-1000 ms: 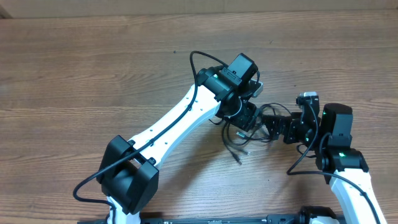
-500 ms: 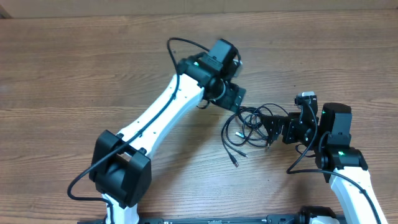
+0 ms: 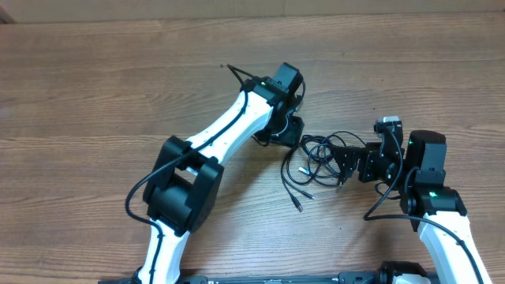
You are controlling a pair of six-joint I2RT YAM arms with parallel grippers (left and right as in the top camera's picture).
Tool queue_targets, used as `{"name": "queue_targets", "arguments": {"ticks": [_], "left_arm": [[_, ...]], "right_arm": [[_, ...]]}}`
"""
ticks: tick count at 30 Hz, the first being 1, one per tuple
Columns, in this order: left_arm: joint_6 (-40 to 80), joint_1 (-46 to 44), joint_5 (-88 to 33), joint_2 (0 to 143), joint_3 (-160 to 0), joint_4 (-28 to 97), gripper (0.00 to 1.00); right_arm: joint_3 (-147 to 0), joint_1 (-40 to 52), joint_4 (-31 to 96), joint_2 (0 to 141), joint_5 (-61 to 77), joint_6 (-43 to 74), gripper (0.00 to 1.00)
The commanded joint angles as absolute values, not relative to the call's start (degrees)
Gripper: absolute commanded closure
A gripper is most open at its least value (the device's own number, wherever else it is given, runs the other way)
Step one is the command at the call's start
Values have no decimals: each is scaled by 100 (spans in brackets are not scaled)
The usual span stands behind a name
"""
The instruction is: Untangle cables
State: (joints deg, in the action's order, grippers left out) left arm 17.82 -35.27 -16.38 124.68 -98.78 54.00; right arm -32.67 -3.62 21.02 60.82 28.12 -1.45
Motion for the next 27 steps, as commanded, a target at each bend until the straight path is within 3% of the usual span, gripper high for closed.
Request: {"name": "queue_targets", "arguments": {"ticks": [1, 3, 8, 15, 18, 23, 27], "left_arm": [[1997, -3614, -2106, 12525, -9948, 5382, 42], [1999, -3660, -2084, 12525, -9948, 5398, 34], [2032, -3765, -2123, 12525, -9948, 5382, 0], [1992, -3802, -2298, 12525, -9948, 5299, 1], [2742, -3791, -2143, 12525, -9948, 5221, 23], [3776, -3704, -2217, 12514, -10014, 5312, 21], [4442, -3693, -1981, 12514, -10272, 5699, 28]], "right_arm": [[-3387, -344, 2071, 6088, 2856, -128, 0], [-3387, -344, 2071, 6088, 2853, -128, 0], [-3385, -344, 2071, 6088, 2856, -128, 0], [-3382, -344, 2073, 6088, 2856, -130, 0], [-3382, -344, 2071, 6088, 2853, -130, 0], [-3382, -344, 2071, 6088, 2834, -130, 0], [-3382, -344, 2071, 6088, 2794, -132, 0]]}}
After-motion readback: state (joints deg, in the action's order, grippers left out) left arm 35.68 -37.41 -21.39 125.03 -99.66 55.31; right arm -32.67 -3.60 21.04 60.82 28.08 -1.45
